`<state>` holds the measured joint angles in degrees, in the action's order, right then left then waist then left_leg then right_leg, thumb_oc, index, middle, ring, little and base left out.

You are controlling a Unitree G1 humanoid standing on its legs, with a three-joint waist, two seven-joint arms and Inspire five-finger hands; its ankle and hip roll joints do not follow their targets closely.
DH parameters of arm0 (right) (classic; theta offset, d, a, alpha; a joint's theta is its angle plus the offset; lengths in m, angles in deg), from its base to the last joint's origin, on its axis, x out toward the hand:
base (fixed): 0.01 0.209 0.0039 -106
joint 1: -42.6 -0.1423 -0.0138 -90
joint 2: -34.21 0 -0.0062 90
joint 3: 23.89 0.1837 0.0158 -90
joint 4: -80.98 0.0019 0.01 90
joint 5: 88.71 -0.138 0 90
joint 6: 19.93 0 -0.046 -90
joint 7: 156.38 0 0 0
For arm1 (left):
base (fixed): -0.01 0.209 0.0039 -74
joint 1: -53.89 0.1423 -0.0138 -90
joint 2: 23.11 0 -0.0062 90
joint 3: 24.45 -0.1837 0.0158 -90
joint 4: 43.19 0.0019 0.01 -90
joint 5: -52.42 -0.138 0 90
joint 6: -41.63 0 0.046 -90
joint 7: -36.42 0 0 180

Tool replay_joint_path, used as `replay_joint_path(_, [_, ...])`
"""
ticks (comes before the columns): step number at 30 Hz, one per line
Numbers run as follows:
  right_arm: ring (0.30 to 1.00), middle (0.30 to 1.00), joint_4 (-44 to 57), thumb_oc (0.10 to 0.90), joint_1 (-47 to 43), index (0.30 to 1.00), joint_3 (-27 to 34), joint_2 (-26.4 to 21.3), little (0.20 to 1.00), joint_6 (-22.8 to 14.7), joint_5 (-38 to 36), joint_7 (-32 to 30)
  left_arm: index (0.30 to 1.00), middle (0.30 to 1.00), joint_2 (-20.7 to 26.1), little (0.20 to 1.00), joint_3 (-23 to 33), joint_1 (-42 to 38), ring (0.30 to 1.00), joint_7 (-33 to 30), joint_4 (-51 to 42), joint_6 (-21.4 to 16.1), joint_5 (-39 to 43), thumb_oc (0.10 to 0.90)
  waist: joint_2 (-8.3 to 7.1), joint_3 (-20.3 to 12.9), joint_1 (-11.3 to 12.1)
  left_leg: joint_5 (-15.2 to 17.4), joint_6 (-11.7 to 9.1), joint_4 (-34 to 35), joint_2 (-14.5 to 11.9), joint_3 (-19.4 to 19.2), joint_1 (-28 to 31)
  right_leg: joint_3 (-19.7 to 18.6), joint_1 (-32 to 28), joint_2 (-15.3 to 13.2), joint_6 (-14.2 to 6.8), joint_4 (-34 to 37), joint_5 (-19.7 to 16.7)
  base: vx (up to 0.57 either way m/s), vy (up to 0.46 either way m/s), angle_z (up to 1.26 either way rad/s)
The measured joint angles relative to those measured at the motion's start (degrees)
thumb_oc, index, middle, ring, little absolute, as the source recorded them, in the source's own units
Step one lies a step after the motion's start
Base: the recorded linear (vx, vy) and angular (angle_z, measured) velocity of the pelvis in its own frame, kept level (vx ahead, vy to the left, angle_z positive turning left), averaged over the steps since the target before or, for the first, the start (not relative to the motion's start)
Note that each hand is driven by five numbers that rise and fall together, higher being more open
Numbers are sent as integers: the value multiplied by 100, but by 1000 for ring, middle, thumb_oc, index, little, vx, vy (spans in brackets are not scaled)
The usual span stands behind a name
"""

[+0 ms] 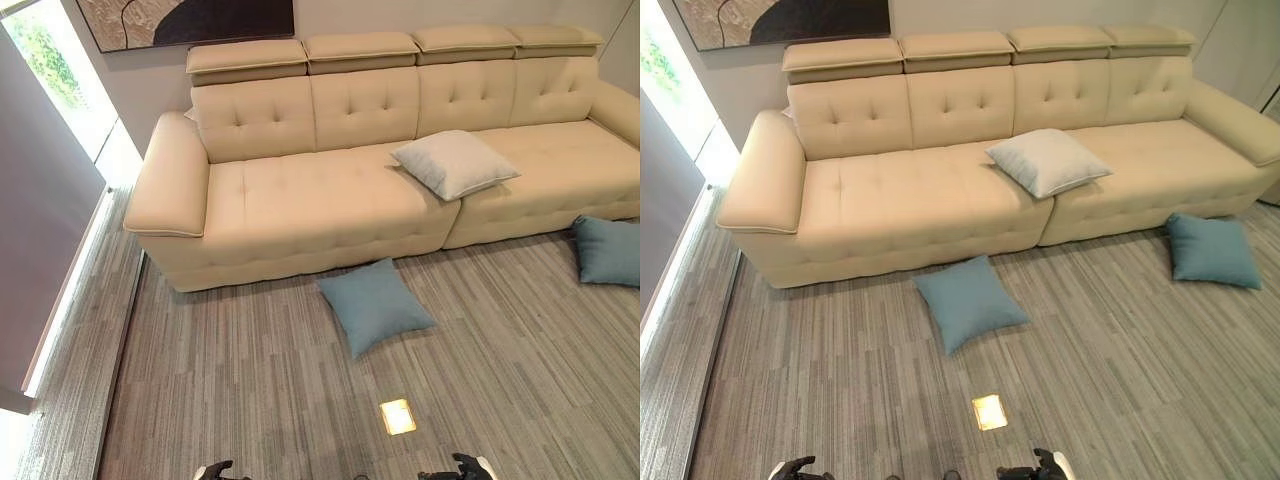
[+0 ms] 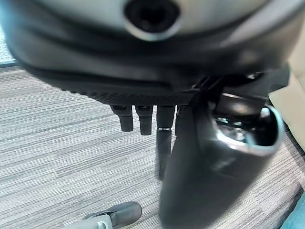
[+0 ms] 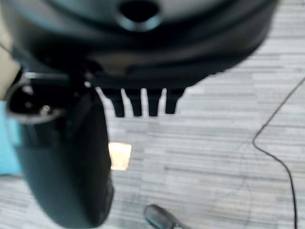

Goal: Pick up all the scattered cushions and arrange them neatly on the sofa.

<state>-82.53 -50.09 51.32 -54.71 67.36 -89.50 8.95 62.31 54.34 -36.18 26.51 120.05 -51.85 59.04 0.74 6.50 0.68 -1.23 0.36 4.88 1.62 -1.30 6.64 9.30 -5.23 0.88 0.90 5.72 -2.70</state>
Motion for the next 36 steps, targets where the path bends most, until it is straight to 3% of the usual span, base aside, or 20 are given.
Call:
replay_joint_path(22, [900,900,-27,800,12,900,-3,-3,900,2,0,-38,900,900,11,900,-204,-44,900,-66,-6,1,-123,800,20,47,-15,-23,-40,14,-43,40,-13,5,0,46,17,1,16,-4,-33,1])
replay_joint_path(25, [900,900,-22,800,-32,900,-1,-10,900,-10,-1,-65,900,900,24,900,-206,-128,900,-74,-8,1,-123,800,2,177,-38,-26,-78,-70,-57,112,-147,63,17,67,29,-9,67,-50,-77,13])
replay_joint_path(30, [900,900,-47,800,-132,900,1,-11,900,-9,-20,-80,900,900,60,900,-205,-415,900,-114,-10,-1,-111,800,-114,377,-19,42,-209,-691,-51,229,-653,151,174,67,127,-37,78,-28,-79,19])
replay_joint_path(34, [900,900,-38,800,-298,900,-5,-10,900,-11,-71,-103,900,900,166,900,-160,-613,900,-107,8,-24,-86,800,-398,661,-3,108,-407,-1854,30,172,-1187,146,90,-66,388,-13,66,39,-37,0])
replay_joint_path(36, [900,900,-42,800,-349,900,-3,-21,900,-34,-81,-168,900,900,188,900,-163,-733,900,-90,29,-31,20,800,-423,720,-13,196,-398,-2350,15,165,-1433,150,35,-66,428,2,92,128,38,0])
